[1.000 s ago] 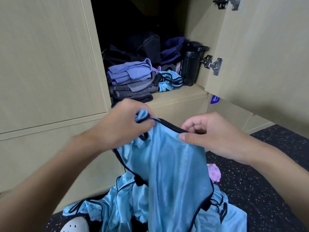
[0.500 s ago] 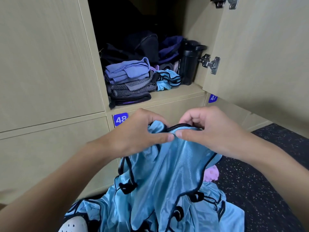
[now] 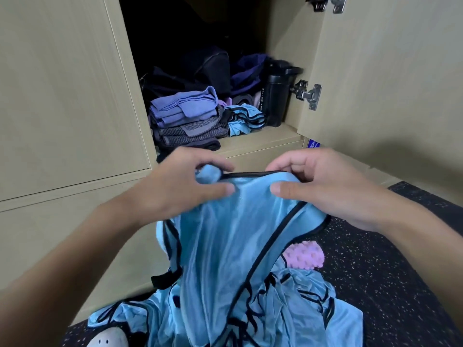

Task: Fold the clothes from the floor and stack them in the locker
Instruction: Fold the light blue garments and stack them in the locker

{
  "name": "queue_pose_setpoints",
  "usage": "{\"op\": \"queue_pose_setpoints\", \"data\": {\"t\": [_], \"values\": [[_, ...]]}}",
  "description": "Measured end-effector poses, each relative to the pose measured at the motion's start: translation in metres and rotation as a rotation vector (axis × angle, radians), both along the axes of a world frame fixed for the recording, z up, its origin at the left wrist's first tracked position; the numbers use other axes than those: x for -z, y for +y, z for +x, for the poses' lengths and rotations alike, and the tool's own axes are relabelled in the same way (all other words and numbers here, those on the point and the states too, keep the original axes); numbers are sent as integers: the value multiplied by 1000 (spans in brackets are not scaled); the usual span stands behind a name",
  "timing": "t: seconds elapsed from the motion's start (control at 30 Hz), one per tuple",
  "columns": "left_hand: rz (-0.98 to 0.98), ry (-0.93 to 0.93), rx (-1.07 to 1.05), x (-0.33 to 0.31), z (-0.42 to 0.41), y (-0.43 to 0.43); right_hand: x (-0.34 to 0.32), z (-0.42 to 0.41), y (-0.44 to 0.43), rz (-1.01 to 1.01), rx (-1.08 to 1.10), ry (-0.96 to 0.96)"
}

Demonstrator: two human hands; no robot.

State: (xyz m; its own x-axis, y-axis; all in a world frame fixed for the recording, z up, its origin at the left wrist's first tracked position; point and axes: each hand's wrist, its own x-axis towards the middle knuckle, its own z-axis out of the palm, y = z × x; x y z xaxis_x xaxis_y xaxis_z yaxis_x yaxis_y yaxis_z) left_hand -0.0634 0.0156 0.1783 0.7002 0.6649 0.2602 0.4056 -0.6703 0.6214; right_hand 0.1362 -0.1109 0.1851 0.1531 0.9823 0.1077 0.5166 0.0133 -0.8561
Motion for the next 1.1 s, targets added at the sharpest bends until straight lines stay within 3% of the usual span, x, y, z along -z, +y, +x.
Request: {"op": "queue_pose_setpoints", "data": {"t": [0.17,0.47,0.6,0.83,1.1], "values": [[-319,-89,284,9,20,-22,-1,-12,2,32,-104,-13],[-336,-232,85,9,14,-7,0,2,-1,-98,10,-51],[-270,-231,9,9,11,-4,-3,3,-2,-26,137,-150],[-457,-254,130,7,18,-18,-5,-7,-3,187,33,-26],[-518,-412,54,4,19,-20,-4,-1,-3,134,103,47]]}}
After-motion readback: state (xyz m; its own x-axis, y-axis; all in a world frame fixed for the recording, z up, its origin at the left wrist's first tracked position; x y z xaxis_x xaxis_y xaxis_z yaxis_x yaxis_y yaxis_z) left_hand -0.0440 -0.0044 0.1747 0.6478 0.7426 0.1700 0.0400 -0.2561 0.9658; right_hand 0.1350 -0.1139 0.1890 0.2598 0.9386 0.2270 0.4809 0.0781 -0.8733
